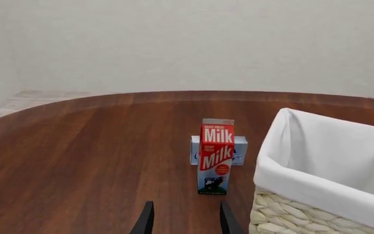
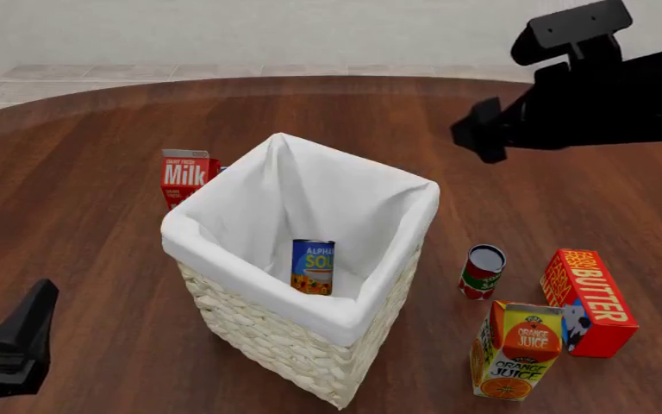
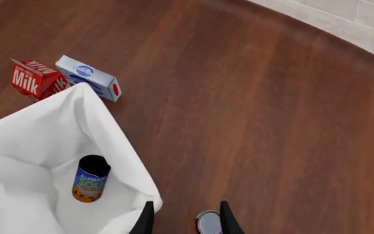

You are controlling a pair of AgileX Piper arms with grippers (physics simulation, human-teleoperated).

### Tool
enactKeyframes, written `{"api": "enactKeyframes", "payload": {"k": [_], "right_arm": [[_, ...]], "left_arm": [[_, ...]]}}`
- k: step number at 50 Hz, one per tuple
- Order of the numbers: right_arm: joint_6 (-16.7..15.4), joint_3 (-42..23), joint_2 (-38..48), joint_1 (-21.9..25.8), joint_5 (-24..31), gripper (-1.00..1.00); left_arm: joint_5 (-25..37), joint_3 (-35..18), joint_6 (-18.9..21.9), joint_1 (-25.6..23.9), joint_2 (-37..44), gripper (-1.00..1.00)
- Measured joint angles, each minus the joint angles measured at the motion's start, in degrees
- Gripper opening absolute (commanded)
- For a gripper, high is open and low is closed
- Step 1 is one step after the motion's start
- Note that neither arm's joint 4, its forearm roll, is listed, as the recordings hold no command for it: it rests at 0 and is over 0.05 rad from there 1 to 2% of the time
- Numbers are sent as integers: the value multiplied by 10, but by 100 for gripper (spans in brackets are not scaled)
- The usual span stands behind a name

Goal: Pick up the alphabet soup and the tomato sauce, and put them in the basket.

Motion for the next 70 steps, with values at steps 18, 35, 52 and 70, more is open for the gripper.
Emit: {"api": "enactKeyframes", "payload": {"k": [18, 35, 52, 70], "right_arm": [[1, 25, -1, -43, -14, 100], [5, 59, 8, -69, -35, 100], [8, 98, -2, -81, -46, 100], [7, 130, 1, -95, -63, 100]], "left_arm": [[13, 0, 0, 0, -14, 100], [8, 0, -1, 0, -9, 100], [-3, 0, -1, 0, 2, 100], [-9, 0, 0, 0, 8, 100]]}}
